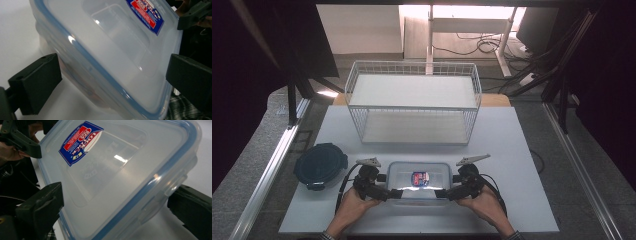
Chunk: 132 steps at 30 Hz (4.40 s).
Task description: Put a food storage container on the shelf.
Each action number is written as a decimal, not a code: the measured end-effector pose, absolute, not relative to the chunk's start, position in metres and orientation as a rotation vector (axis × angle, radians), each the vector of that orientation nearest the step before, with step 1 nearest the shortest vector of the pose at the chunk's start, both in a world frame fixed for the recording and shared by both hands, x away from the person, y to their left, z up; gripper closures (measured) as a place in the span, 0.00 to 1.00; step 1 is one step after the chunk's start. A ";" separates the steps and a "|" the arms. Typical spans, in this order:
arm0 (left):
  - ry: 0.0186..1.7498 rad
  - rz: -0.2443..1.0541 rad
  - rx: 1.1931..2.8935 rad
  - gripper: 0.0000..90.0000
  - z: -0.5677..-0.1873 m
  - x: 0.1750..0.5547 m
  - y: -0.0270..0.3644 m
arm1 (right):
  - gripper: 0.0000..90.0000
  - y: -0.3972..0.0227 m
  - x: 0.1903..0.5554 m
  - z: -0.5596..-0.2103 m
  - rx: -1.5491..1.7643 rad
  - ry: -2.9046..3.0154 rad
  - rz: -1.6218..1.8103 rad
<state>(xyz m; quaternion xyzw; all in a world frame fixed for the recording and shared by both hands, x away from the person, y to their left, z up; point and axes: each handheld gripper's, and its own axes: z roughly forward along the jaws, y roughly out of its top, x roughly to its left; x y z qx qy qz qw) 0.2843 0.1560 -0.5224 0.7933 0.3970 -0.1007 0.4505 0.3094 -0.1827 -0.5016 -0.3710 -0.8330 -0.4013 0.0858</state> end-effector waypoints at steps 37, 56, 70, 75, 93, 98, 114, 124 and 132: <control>1.006 -0.132 1.776 0.60 -0.500 0.249 0.178 | 0.56 -0.212 0.276 -0.470 -1.208 -2.428 -1.434; 0.954 -0.031 1.761 0.60 -0.433 0.283 0.187 | 0.56 -0.203 0.310 -0.410 -1.148 -2.462 -1.565; 0.949 0.011 1.755 0.60 -0.385 0.313 0.198 | 0.56 -0.195 0.341 -0.373 -1.134 -2.435 -1.652; 0.949 0.011 1.738 0.60 -0.369 0.325 0.203 | 0.56 -0.190 0.355 -0.353 -1.125 -2.429 -1.676; 0.927 0.022 1.688 0.61 -0.318 0.379 0.220 | 0.57 -0.178 0.407 -0.303 -1.116 -2.405 -1.735; 0.925 0.007 1.674 0.61 -0.312 0.393 0.221 | 0.57 -0.177 0.418 -0.292 -1.118 -2.420 -1.741; 0.984 -0.025 1.638 0.61 -0.314 0.434 0.226 | 0.57 -0.172 0.460 -0.290 -1.171 -2.373 -1.719; 1.007 -0.024 1.628 0.60 -0.318 0.442 0.225 | 0.56 -0.170 0.472 -0.297 -1.204 -2.340 -1.716; 0.989 0.050 1.644 0.55 -0.319 0.441 0.219 | 0.52 -0.166 0.472 -0.299 -1.232 -2.367 -1.718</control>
